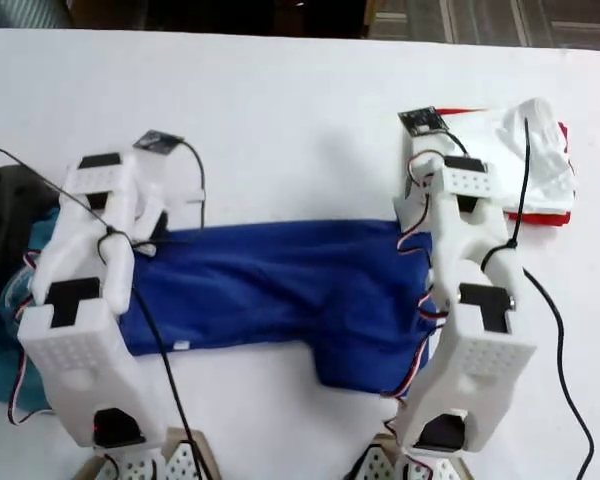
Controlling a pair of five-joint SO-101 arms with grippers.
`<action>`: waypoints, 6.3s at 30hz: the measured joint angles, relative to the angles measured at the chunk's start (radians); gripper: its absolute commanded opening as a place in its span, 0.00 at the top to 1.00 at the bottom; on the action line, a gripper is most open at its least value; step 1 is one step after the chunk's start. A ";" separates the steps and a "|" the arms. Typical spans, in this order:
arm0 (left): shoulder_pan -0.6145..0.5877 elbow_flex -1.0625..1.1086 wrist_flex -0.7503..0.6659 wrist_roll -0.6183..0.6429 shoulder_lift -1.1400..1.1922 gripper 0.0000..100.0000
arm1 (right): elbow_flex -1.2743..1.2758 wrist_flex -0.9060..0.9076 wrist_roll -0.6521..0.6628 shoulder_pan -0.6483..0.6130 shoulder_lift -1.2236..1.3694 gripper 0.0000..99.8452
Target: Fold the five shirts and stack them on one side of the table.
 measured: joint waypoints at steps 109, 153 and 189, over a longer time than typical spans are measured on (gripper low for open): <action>0.017 0.944 -0.537 0.058 -0.712 0.97 | 1.132 0.242 0.597 -0.411 -1.158 0.98; 0.017 0.944 -0.537 0.058 -0.712 0.97 | 1.103 0.295 0.479 -0.710 -1.149 0.79; 0.018 0.944 -0.537 0.058 -0.712 0.97 | 1.097 0.043 0.480 -0.542 -0.763 0.98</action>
